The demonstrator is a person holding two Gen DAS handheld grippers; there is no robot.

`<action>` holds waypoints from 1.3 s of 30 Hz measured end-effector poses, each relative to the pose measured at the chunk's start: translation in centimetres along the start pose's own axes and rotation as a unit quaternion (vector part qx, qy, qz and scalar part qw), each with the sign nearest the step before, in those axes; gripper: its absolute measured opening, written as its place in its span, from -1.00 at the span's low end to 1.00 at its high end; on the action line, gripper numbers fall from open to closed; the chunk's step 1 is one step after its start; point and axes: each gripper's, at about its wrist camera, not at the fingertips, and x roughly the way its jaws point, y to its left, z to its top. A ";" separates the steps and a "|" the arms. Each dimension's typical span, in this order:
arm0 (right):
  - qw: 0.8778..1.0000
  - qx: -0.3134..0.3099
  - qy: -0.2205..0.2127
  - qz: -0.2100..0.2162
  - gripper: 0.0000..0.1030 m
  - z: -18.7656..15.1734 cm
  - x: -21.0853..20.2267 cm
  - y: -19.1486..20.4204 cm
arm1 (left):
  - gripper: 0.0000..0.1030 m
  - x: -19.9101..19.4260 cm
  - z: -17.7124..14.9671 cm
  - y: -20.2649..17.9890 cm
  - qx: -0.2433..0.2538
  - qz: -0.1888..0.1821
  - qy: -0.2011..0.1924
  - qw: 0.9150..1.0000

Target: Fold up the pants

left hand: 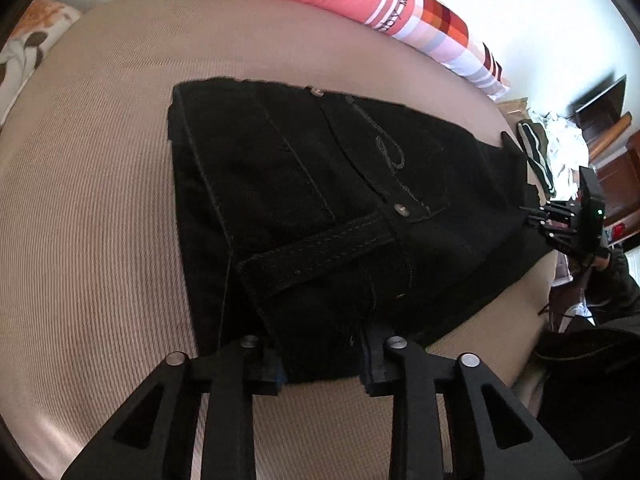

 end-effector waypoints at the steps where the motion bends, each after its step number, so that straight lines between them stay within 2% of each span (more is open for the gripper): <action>1: 1.000 0.003 0.003 0.002 -0.85 0.0 0.4 0.0 | -0.29 -0.3 -0.2 0.1 -0.002 0.001 0.000 1.000; 2: 1.000 0.005 0.005 0.002 -0.85 -0.1 0.6 0.0 | 0.06 -0.7 -0.4 0.2 -0.009 0.020 0.003 1.000; 4: 1.000 0.008 0.007 0.003 -0.84 -0.1 1.0 0.1 | 0.42 -1.4 -0.9 0.0 -0.014 0.055 0.009 0.998; 6: 1.000 0.013 0.007 0.004 -0.83 -0.2 1.3 0.0 | 0.43 -2.5 -1.4 -0.4 -0.008 0.068 0.006 0.998; 8: 1.000 0.012 0.005 0.003 -0.82 -0.2 1.5 0.1 | 0.43 -4.3 -1.6 -0.6 -0.023 0.072 -0.011 0.997; 10: 1.000 0.012 0.004 0.004 -0.80 -0.2 1.6 0.1 | 0.43 -6.2 -1.5 -0.4 -0.058 0.059 -0.048 0.995; 12: 1.000 0.012 0.002 0.004 -0.80 -0.3 1.7 0.0 | 0.43 -7.5 -1.4 -0.3 -0.106 0.043 -0.069 0.991; 16: 1.000 0.012 -0.002 0.006 -0.80 -0.2 1.7 -0.2 | 0.42 -8.3 -1.9 -0.4 -0.216 -0.003 -0.086 0.973; 17: 1.000 0.011 -0.004 0.005 -0.79 -0.3 1.7 -0.2 | 0.42 -8.1 -2.1 -0.5 -0.244 -0.006 -0.085 0.966; 18: 1.000 0.010 -0.004 0.005 -0.79 -0.4 1.6 -0.1 | 0.42 -7.8 -2.2 -0.7 -0.257 -0.007 -0.082 0.963; 22: 1.000 0.008 -0.007 0.004 -0.79 -0.7 1.5 -0.1 | 0.36 -6.3 -2.3 -1.3 -0.312 0.003 -0.055 0.948; 25: 1.000 0.009 -0.010 0.005 -0.79 -0.8 1.4 0.0 | 0.29 -5.0 -3.1 -1.3 -0.353 -0.005 -0.039 0.935; 33: 1.000 0.014 -0.013 0.007 -0.79 -0.9 1.3 -0.1 | 0.18 -2.2 -3.1 0.1 -0.412 -0.016 -0.054 0.909; 34: 1.000 0.016 -0.014 0.007 -0.79 -0.9 1.3 -0.1 | 0.07 -1.9 -2.9 0.3 -0.416 -0.015 -0.054 0.908; 35: 1.000 0.019 -0.016 0.007 -0.79 -0.9 1.3 -0.2 | -0.25 -1.6 -2.7 0.4 -0.417 -0.013 -0.054 0.907; 36: 1.000 0.022 -0.018 0.007 -0.79 -0.9 1.2 -0.3 | -0.32 -1.6 -2.5 0.4 -0.415 -0.011 -0.057 0.908; 38: 0.999 0.032 -0.023 0.008 -0.79 -0.9 0.7 -0.4 | -0.57 -2.1 -1.4 -0.1 -0.391 -0.007 -0.065 0.918; 39: 0.999 0.035 -0.026 0.009 -0.79 -1.0 0.3 -0.5 | -0.59 -2.5 -0.9 -0.3 -0.381 -0.004 -0.069 0.922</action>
